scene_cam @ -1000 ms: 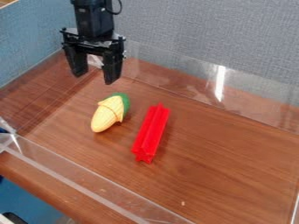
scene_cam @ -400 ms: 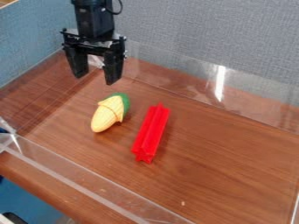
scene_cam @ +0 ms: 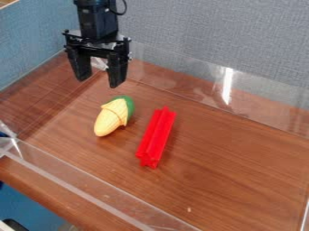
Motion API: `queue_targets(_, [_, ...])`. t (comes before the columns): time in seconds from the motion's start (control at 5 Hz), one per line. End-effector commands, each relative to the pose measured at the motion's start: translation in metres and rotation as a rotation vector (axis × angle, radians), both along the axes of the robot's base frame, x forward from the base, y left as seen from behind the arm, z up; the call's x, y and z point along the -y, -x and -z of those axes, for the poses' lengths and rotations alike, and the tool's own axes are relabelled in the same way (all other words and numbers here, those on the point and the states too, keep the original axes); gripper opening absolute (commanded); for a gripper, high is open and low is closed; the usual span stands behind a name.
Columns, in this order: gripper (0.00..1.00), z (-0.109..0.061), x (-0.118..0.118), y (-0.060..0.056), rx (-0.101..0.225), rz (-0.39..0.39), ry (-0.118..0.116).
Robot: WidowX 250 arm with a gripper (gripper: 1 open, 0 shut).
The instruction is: Push the yellow object to the left side of the table
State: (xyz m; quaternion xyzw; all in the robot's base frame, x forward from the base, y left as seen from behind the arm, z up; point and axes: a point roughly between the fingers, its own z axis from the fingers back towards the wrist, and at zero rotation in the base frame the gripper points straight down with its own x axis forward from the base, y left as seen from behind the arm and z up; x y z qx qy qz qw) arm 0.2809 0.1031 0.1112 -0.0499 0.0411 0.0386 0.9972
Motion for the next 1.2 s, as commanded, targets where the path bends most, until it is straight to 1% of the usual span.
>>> queue_targets(0.0, [1.00, -0.0166, -0.0021, -0.0056, 0.053, 0.001, -0.020])
queue_targets(1.0, [1.00, -0.0192, -0.0027, -0.0027, 0.043, -0.005, -0.011])
